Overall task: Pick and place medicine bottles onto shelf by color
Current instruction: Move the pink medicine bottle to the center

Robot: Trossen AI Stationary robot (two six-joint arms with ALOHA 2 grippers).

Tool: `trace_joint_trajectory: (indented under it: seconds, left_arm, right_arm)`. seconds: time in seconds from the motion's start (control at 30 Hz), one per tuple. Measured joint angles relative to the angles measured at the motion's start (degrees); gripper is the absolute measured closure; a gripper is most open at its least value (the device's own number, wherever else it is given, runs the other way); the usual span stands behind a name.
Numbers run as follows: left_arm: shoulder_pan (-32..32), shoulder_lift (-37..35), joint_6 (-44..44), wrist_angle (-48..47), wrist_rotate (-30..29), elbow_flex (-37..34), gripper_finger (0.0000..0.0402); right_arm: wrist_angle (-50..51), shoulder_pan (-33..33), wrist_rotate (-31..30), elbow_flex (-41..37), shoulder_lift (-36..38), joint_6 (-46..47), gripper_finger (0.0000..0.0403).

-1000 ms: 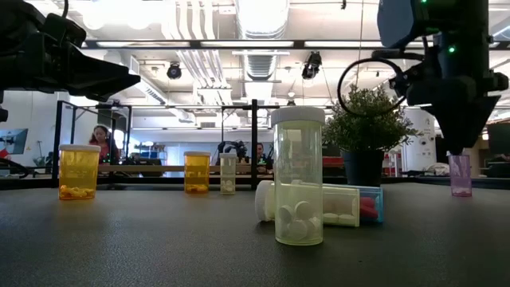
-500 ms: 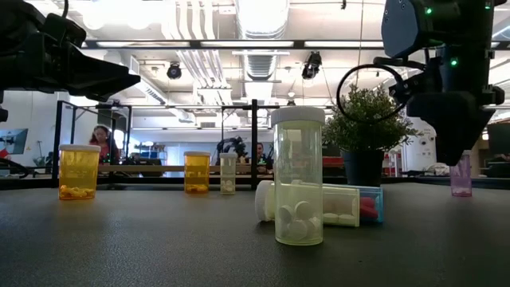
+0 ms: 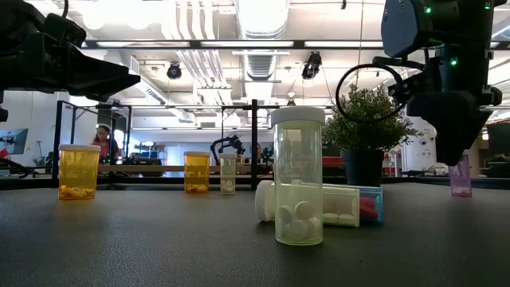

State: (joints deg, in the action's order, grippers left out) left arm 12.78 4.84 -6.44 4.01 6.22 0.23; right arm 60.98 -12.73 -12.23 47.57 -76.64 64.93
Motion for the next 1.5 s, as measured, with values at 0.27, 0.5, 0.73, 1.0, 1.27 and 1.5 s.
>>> trace_joint_trajectory:
  seconds: [0.27,0.5,0.73,1.0,1.27,1.5]
  left_arm:
    - [0.0,0.0,0.0,0.0,0.0,0.0,0.0166]
    - [0.0,0.0,0.0,0.0,0.0,0.0,0.0166]
    - [0.0,0.0,0.0,0.0,0.0,0.0,0.0166]
    - [0.0,0.0,0.0,0.0,0.0,0.0,0.0166]
    - [0.0,0.0,0.0,0.0,0.0,0.0,0.0166]
    - [0.0,0.0,0.0,0.0,0.0,0.0,0.0166]
  right_arm:
    - [-3.9,0.0,0.2,2.8,-0.4,0.4,0.0289]
    - [-5.0,0.2,0.1,9.5,-6.7,-4.7,0.0286]
    - [-4.5,1.3,-3.9,20.6,-15.5,-17.6,0.0287]
    - [-4.8,4.4,-4.5,34.2,-25.8,-32.3,0.0286]
    - [-5.9,5.0,-4.3,46.2,-34.5,-42.5,0.0287]
    - [-5.9,6.0,-3.6,52.8,-39.9,-46.9,0.0286]
